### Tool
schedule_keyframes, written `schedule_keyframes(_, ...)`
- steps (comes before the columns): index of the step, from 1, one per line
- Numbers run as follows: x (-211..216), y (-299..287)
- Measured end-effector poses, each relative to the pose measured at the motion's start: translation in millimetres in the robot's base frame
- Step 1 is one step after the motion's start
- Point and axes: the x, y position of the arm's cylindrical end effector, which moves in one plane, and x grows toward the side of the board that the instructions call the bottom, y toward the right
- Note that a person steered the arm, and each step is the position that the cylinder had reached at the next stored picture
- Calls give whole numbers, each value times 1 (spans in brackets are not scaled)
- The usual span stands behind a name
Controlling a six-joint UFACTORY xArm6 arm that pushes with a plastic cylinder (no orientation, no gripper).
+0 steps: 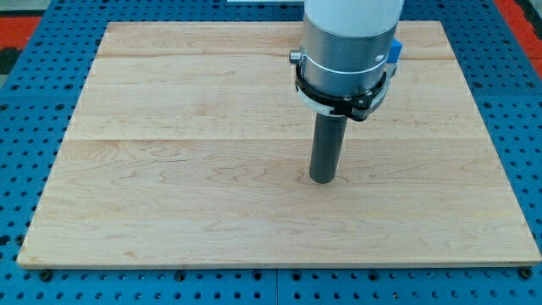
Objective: Push the green circle into the yellow hexagon
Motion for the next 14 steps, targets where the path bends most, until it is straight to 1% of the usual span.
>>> schedule_keyframes(1, 0, 0)
schedule_keyframes(2, 4, 22)
schedule_keyframes(3, -29, 112)
schedule_keyframes(4, -94, 206)
schedule_keyframes(5, -172, 277)
schedule_keyframes(6, -242, 283)
schedule_keyframes(7, -313, 275)
schedule_keyframes(8, -315, 270)
schedule_keyframes(9, -315, 248)
schedule_keyframes(11, -314, 152)
schedule_keyframes(12, -314, 132)
schedule_keyframes(13, -315, 137)
schedule_keyframes(14, -315, 115)
